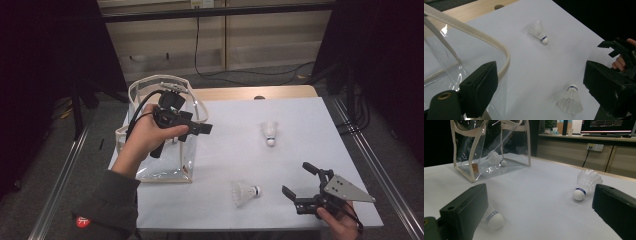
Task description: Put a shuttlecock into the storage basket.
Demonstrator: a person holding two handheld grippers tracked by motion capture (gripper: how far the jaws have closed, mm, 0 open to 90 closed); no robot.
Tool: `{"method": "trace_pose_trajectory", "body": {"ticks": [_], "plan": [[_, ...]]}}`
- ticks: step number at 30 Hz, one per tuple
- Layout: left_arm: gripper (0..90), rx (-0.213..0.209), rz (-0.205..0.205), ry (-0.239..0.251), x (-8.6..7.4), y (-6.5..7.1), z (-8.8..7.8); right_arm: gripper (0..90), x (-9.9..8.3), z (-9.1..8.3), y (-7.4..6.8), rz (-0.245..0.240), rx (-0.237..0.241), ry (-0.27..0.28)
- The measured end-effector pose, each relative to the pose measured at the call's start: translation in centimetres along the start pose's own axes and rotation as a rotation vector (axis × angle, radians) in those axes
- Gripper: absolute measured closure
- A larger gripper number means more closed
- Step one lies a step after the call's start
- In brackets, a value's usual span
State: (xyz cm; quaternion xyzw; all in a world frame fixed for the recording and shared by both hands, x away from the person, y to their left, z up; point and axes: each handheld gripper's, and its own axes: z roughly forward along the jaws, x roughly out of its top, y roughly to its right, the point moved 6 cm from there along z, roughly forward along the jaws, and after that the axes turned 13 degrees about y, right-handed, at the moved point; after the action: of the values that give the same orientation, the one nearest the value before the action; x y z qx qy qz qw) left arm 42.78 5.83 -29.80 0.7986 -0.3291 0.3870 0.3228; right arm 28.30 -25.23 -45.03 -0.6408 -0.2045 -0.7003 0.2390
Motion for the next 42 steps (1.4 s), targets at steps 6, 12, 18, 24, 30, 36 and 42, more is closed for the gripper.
{"method": "trace_pose_trajectory", "body": {"ticks": [6, 12, 18, 24, 30, 36, 42], "plan": [[12.6, -0.017, 0.013, -0.016, -0.7, 0.6, 0.6, 0.1, 0.0, 0.0, 0.0, -0.001, 0.002, 0.001], [12.6, -0.030, 0.031, -0.027, -1.2, 1.1, 1.0, 0.1, 0.0, 0.0, 0.0, -0.001, 0.001, 0.002], [12.6, -0.042, 0.038, -0.030, -1.8, 1.6, 1.2, 0.1, 0.0, 0.0, 0.0, -0.002, 0.000, 0.000], [12.4, -0.056, 0.053, -0.030, -2.3, 2.0, 1.5, 0.1, 0.0, 0.0, 0.0, -0.001, 0.001, 0.000], [11.2, -0.061, 0.061, -0.034, -3.0, 2.0, 1.7, 0.1, 0.0, 0.0, 0.0, -0.001, 0.002, 0.002], [10.7, -0.060, 0.063, -0.035, -3.7, 2.1, 2.0, 0.1, 0.0, 0.0, 0.0, -0.003, 0.002, -0.001], [8.9, -0.057, 0.082, -0.031, -4.3, 2.3, 2.3, 0.1, 0.0, 0.1, 0.0, -0.003, 0.003, 0.000]]}}
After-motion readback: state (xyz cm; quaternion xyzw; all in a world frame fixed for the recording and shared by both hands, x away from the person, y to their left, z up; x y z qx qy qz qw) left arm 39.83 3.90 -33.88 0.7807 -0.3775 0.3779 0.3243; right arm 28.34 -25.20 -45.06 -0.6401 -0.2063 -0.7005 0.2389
